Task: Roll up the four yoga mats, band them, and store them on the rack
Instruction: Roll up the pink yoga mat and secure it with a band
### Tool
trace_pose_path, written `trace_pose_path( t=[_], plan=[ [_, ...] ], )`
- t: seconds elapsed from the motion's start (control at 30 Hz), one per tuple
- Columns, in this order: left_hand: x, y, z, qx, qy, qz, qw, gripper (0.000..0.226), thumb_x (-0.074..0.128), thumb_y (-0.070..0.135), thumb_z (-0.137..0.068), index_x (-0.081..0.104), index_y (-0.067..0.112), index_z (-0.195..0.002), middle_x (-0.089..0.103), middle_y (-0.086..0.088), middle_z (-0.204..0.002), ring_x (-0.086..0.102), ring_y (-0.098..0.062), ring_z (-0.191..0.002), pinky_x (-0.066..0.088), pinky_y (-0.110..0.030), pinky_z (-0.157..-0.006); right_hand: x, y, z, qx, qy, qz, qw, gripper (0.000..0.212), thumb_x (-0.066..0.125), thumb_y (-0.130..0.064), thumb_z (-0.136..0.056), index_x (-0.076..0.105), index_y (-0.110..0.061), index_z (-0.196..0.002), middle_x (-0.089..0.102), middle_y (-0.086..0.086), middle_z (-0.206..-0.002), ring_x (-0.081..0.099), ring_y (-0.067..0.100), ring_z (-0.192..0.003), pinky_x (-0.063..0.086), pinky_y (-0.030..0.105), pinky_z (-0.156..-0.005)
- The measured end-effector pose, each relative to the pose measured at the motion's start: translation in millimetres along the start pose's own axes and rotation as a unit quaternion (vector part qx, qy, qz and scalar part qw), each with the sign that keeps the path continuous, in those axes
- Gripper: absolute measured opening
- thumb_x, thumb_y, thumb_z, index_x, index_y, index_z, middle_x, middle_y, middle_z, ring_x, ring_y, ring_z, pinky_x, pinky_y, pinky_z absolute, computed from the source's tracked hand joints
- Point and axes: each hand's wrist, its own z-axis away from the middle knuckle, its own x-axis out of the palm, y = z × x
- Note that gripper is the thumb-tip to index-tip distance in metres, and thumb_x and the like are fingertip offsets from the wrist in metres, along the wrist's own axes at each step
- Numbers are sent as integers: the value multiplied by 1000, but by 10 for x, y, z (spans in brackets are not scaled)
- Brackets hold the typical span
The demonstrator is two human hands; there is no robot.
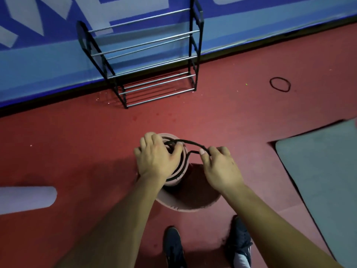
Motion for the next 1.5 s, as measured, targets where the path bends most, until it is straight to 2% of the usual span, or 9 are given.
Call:
trace_pose_path(
  t=[0.27, 0.47, 0.57, 0.7, 0.93, 1.17, 1.33, 1.43, 1.5],
  plan=[
    [-35, -100, 15, 7, 3, 40, 999, 64, 31, 76, -78, 55, 20, -98, 54, 1, -117, 48, -26, -115, 36, -46, -95, 284, 60, 276, 34, 24, -58, 997, 33, 49, -46, -104, 61, -23, -123, 55, 6, -112, 59, 39, -107, 44, 35, -83],
    [27, -80, 17, 26, 15, 110, 993, 30, 42, 49, -89, 63, 30, -99, 56, 10, -131, 45, -18, -126, 29, -43, -106, 329, 76, 306, 81, 69, -237, 966, 46, 69, -49, -92, 60, -30, -132, 63, -13, -108, 64, -14, -83, 45, 5, -63],
    [35, -111, -27, 27, 5, 110, 994, 37, 37, 46, -95, 66, 28, -107, 54, 11, -135, 43, -16, -129, 28, -42, -107, 386, 62, 302, 70, 85, -182, 977, 24, 63, -44, -98, 72, -25, -109, 74, -8, -94, 70, 15, -96, 51, 28, -75],
    [9, -94, -41, 30, -7, 106, 994, 59, 24, 58, -99, 65, 19, -118, 53, 8, -140, 43, -18, -131, 30, -46, -106, 386, -69, 181, 53, 115, -134, 983, 35, 52, -44, -103, 74, -17, -98, 74, 5, -82, 65, 35, -87, 47, 37, -66],
    [-78, -165, -191, 105, -43, -3, 994, 76, 10, 66, -95, 58, 11, -118, 55, -4, -124, 50, -26, -114, 35, -44, -98, 202, -212, -438, 65, 149, -103, 981, 38, 46, -31, -103, 56, -14, -70, 48, -4, -55, 40, 14, -51, 29, 33, -59],
    [-153, -280, -416, 152, -62, -24, 986, 87, -1, 70, -89, 55, 11, -119, 53, -4, -125, 50, -26, -112, 38, -45, -95, 82, -197, -909, 22, 172, -76, 982, 36, 52, -39, -104, 76, -14, -95, 53, 1, -61, 58, 33, -70, 33, 30, -61],
    [-100, -158, -436, 139, -62, -8, 988, 77, 0, 61, -96, 57, 13, -113, 57, -4, -118, 53, -28, -109, 37, -45, -93, 247, -324, -995, -16, 98, -233, 967, 35, 59, -33, -101, 72, -29, -69, 68, -19, -61, 58, -7, -57, 47, 21, -58],
    [-54, -99, -442, 109, -41, 19, 993, 73, 0, 54, -98, 61, 16, -106, 61, -1, -112, 55, -27, -103, 36, -43, -89, 337, -408, -950, 0, 36, -381, 924, 31, 54, -34, -105, 79, -24, -89, 78, -9, -80, 70, 4, -73, 54, 26, -68],
    [-37, -109, -470, 87, -35, 48, 994, 77, -3, 54, -98, 62, 18, -116, 61, 5, -122, 56, -24, -109, 35, -42, -91, 291, -423, -918, 67, -24, -500, 863, 42, 43, -46, -108, 75, -19, -104, 80, 1, -91, 75, 13, -83, 55, 28, -74]
  ],
)
